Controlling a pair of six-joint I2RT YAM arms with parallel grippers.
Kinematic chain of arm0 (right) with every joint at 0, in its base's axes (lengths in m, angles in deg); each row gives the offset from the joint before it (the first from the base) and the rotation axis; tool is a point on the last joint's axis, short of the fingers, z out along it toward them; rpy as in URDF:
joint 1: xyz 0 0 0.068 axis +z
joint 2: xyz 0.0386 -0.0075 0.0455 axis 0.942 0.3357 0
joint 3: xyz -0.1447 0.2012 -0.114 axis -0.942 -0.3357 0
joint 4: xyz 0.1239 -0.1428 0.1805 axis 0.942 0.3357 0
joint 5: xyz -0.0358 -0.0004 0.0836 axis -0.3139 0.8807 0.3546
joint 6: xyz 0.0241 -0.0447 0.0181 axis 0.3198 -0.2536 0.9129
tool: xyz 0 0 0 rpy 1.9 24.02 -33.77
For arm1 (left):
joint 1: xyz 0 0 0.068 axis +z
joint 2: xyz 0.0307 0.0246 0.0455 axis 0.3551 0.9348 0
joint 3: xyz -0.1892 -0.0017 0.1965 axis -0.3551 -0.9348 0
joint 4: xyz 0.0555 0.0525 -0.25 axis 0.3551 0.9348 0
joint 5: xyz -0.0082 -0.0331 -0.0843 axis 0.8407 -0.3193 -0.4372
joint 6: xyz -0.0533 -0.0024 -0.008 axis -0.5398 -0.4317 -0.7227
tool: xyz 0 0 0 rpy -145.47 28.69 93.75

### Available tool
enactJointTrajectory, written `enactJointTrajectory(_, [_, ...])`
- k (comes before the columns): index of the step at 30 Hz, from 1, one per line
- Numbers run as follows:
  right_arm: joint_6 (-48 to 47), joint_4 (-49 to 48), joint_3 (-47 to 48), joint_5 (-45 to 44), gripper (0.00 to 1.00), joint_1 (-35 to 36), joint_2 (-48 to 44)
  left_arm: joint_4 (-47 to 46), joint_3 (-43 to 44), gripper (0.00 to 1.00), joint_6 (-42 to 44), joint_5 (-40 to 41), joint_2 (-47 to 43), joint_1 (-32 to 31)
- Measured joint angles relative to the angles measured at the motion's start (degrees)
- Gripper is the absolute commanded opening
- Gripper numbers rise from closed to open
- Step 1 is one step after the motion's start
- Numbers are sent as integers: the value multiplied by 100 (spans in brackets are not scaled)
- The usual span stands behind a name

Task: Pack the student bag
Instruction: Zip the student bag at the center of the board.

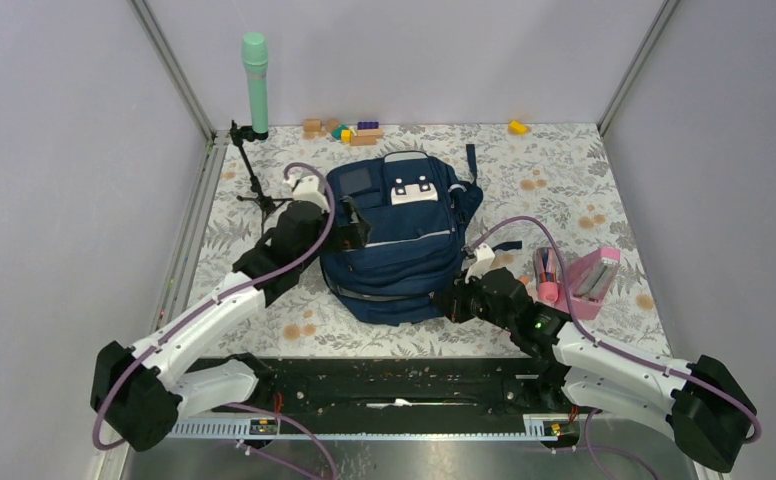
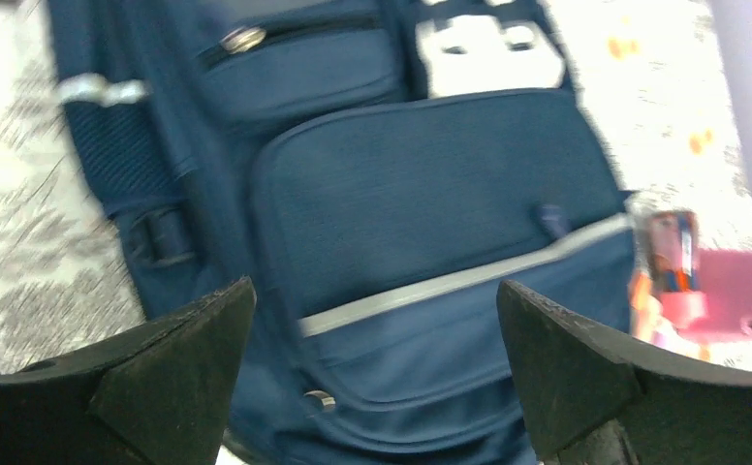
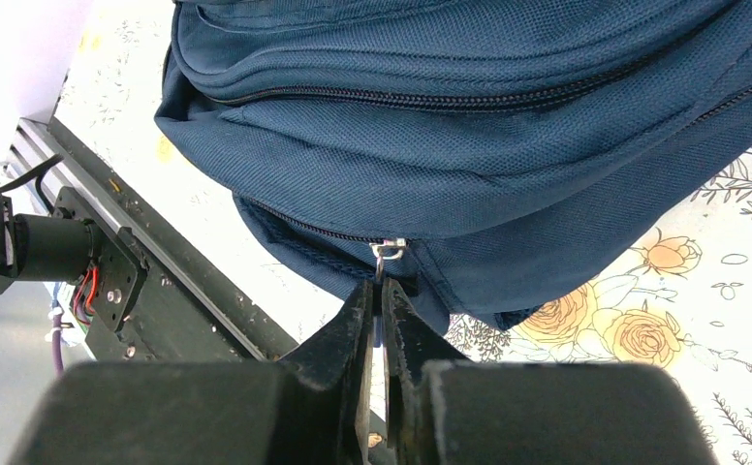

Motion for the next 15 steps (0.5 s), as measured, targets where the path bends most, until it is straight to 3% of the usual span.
enactJointTrajectory(3, [35, -22, 0, 35, 0, -4, 31, 11, -553, 98, -278, -245, -92, 614])
enactJointTrajectory(9, [149, -35, -4, 138, 0, -11, 46, -179, -793, 66, -603, -1274, 162, 1458])
enactJointTrajectory(12, [192, -103, -37, 138, 0, -11, 46, -369, -793, 61, -680, -1574, 299, 1593])
enactJointTrajectory(15, [219, -125, -70, 142, 0, -11, 48, -518, -793, 64, -684, -1784, 396, 1587])
